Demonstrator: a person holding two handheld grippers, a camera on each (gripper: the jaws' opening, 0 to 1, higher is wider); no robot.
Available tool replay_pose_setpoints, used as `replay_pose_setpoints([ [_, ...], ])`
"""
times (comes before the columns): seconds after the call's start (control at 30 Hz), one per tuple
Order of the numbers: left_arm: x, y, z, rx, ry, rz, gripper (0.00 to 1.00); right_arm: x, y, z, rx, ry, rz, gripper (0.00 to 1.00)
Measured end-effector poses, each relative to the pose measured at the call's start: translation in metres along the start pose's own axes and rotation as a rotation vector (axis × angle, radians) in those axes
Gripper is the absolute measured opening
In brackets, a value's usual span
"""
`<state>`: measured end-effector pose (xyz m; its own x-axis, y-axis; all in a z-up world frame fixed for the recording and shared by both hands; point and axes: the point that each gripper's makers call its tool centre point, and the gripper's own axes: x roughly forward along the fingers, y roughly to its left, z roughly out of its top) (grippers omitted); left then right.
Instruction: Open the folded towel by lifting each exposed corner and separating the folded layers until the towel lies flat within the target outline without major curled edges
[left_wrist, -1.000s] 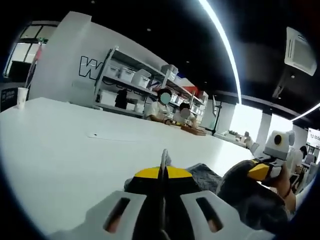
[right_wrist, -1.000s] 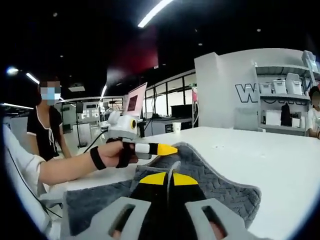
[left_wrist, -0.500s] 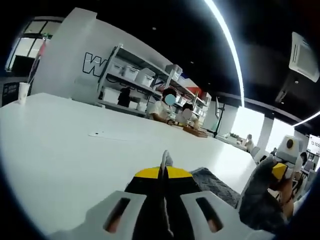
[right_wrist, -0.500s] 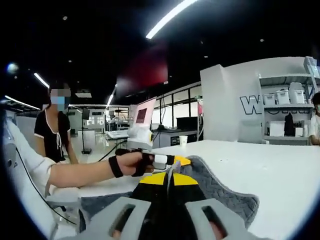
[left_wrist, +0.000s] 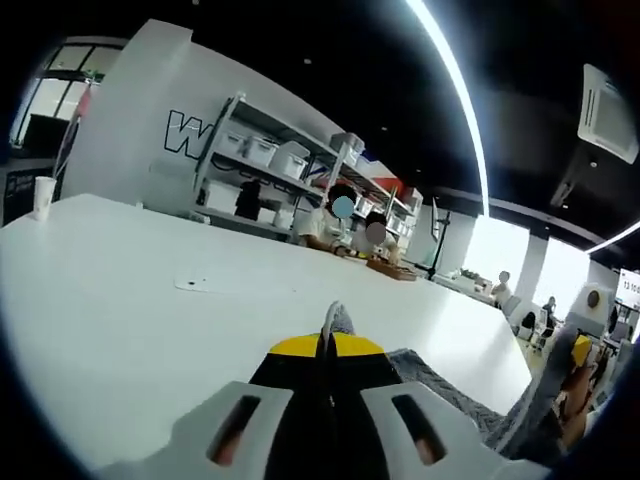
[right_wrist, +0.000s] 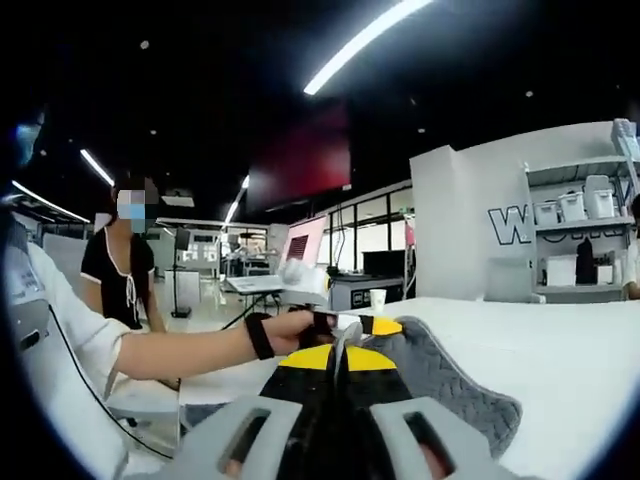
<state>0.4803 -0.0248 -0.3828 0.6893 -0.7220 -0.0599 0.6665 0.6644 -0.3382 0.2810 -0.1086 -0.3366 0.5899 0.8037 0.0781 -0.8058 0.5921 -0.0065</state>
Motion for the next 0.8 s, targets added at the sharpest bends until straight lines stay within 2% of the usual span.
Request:
replay_pose_setpoints([
  [0.17, 0.004, 0.002, 0.005, -0.013, -0.006, 0.004, 0.0, -0.005, 0.005, 0.008, -0.011, -0.023, 0.004, 0.0],
  [0.8, 0.005, 0.003, 0.011, -0.015, -0.021, 0.012, 0.0, -0.019, 0.022, 0.021, -0.022, -0.064, 0.047, 0.0],
])
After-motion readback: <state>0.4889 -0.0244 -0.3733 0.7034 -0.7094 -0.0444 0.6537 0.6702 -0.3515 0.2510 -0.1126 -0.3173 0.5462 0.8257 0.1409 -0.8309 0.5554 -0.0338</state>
